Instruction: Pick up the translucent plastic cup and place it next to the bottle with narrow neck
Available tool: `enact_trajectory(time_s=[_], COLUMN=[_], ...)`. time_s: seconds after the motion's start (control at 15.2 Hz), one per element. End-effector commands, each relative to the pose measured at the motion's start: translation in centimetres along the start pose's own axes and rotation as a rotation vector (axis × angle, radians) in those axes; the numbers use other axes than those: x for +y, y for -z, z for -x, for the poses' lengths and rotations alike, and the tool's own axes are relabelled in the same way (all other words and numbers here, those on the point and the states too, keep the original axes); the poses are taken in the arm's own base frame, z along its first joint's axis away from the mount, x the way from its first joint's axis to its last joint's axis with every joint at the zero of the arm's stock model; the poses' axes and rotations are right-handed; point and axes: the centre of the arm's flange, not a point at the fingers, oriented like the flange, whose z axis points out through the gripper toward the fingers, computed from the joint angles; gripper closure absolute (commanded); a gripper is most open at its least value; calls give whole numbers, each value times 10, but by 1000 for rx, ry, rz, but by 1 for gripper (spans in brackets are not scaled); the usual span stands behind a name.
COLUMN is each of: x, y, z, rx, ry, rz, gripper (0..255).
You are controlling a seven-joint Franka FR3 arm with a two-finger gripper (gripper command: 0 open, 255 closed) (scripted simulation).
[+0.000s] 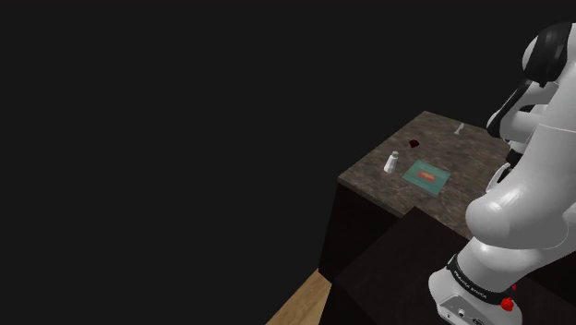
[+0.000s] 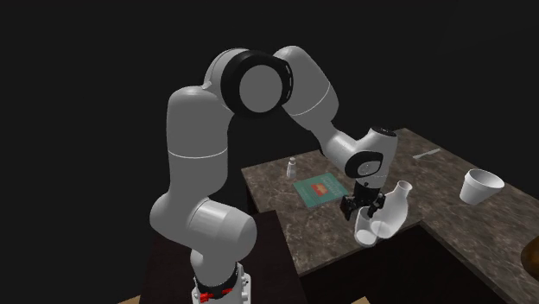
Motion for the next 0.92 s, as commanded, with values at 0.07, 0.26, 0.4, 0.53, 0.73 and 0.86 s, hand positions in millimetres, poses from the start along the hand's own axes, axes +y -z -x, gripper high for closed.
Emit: enact_trajectory(time_s=[0.07,0.26,0.4,0.53,0.73,0.86], x=[0,0,0,0,0,0], y=[0,40,50,50,50,50], z=[0,0,0,0,0,0], rx=[0,0,0,0,0,0], ry=[0,0,0,0,0,0], rz=[0,0,0,0,0,0], gripper=[0,0,0,0,0,0])
